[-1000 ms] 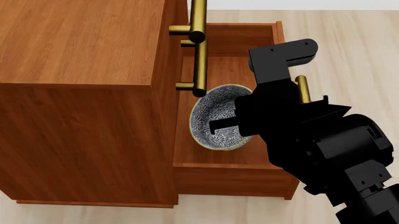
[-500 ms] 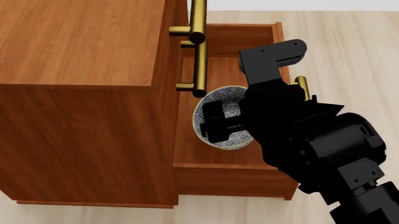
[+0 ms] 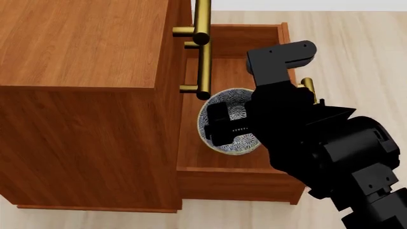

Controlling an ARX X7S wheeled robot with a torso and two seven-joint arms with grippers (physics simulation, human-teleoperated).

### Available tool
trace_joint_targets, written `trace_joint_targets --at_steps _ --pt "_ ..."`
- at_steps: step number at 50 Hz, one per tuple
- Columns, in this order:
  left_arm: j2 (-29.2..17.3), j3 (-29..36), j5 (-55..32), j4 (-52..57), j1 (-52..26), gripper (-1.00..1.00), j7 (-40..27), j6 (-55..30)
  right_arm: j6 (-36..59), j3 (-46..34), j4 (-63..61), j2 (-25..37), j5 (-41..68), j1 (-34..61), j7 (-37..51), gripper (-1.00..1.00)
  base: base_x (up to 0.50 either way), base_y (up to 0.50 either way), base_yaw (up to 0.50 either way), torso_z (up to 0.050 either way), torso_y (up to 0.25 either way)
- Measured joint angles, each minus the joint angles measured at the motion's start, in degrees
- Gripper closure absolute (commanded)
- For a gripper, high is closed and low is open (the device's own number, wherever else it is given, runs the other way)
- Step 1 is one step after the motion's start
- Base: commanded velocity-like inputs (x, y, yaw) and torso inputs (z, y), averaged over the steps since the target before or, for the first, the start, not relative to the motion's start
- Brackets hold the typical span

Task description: Put the bowl in the bottom drawer of the cabinet.

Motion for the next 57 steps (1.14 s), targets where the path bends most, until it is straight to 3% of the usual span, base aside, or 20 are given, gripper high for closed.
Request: trace_joint_targets --at_steps 57 --pt "-0.55 -0.04 -2.65 1.71 -1.77 -1.0 -1.45 -0.1 10.77 8.07 -18.57 12.6 10.64 1.64 14.93 -1.0 0.0 0.0 0.0 0.0 0.0"
